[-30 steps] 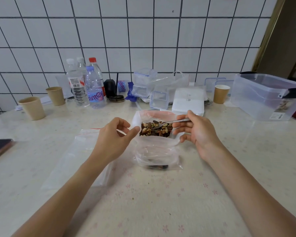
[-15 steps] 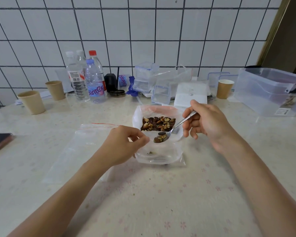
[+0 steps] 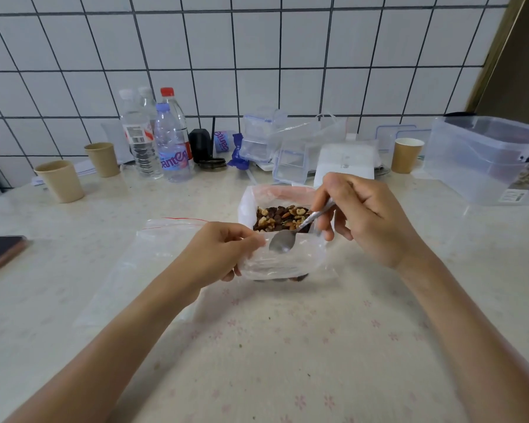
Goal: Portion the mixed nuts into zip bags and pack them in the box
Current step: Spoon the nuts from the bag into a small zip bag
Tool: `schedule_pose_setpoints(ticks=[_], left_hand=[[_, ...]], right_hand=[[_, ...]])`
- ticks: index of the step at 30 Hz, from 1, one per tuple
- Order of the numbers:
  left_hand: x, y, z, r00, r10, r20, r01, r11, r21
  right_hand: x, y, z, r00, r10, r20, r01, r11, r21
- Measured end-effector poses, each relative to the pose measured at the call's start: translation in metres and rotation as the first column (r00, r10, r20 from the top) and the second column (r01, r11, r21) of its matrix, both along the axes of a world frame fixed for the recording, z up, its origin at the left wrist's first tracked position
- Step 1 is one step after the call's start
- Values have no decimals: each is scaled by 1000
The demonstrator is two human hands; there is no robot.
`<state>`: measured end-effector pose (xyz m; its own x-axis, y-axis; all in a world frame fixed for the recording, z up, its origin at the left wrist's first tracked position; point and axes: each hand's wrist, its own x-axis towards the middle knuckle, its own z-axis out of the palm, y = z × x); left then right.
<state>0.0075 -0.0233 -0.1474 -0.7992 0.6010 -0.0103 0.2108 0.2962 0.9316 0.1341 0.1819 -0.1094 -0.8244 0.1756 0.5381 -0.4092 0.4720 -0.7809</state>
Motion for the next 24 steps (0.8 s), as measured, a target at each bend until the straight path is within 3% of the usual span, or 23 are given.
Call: schedule_pose_setpoints(ticks=[2, 5, 10, 12, 15, 18, 20, 24], left_hand=[[1, 1, -3, 1000, -13, -17, 13, 1000, -21], [3, 1, -6, 993, -39, -110, 26, 993, -119], [1, -5, 4, 946, -102, -309, 7, 957, -291], [-3, -6, 11, 930, -50, -364, -66, 952, -298], [-12, 0, 19, 901, 92, -423, -163, 977, -136], [-29, 18, 26, 817, 231, -528, -256, 966, 26], [-43, 33, 29, 789, 251, -560, -263, 963, 62], [-67, 63, 35, 873, 216, -438, -247, 969, -16]], right_hand=[[-4, 3, -1, 1000, -29, -3, 28, 980, -197], [-10, 12, -4, 992, -123, 29, 122, 876, -467], [-20, 26, -15, 953, -254, 167, 302, 725, -619], [-23, 27, -18, 941, -273, 200, 338, 720, -607], [-26, 27, -23, 924, -294, 246, 382, 757, -530], [-30, 24, -29, 905, -353, 237, 422, 813, -401], [-31, 21, -31, 903, -374, 212, 425, 849, -315], [-29, 17, -33, 916, -357, 185, 387, 906, -170]])
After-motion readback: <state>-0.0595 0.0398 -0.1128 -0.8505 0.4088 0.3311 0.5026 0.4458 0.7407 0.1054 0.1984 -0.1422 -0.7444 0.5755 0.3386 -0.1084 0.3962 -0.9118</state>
